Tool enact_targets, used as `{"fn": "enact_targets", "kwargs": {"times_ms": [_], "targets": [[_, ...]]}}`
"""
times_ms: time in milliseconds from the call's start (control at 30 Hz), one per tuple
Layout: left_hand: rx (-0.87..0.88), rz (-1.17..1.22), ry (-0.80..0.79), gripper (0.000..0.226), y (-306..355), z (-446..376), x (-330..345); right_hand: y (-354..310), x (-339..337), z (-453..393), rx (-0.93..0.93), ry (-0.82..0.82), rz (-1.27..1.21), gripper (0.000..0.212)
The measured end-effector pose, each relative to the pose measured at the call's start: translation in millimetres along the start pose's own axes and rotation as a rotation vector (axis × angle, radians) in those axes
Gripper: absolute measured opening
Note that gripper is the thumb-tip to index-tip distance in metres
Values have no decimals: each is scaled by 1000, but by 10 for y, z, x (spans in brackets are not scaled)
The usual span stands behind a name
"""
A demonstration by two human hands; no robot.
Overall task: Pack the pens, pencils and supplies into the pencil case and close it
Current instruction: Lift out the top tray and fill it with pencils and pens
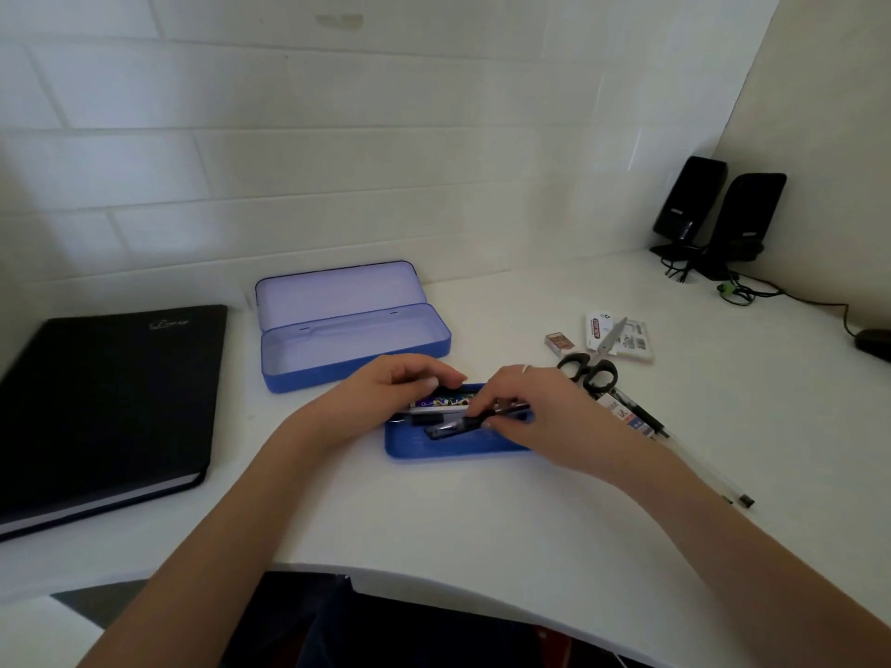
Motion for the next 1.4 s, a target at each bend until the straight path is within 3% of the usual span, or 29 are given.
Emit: {"fn": "enact_targets", "kwargs": {"times_ms": [133, 467, 733, 900, 1233, 1400], "targets": [[-10, -13, -9, 42, -11, 5, 9, 1, 96, -10, 10, -10, -25, 19], [67, -1, -44, 45, 34, 5, 8, -96, 267, -84, -16, -20, 2, 18], [27, 23, -67, 35, 38, 5, 11, -146, 344, -80, -73, 75, -121, 11], [17, 14, -89, 28, 41, 11, -2, -120, 347, -77, -54, 88, -36, 12], [13, 21, -113, 34, 68, 20, 15, -125, 340, -38, -62, 119, 17, 3], [23, -36, -170, 35, 81, 47, 17, -67, 337, -50, 9, 131, 38, 13]]}}
Point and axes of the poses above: each hand's wrist, its own z-axis away from the middle knuckle, its own x-axis out of the palm, y = z × x, the point moved 5 cm from there along -z, towards the middle knuckle, and after that the axes turned 12 degrees about y, right-handed, at the moved point
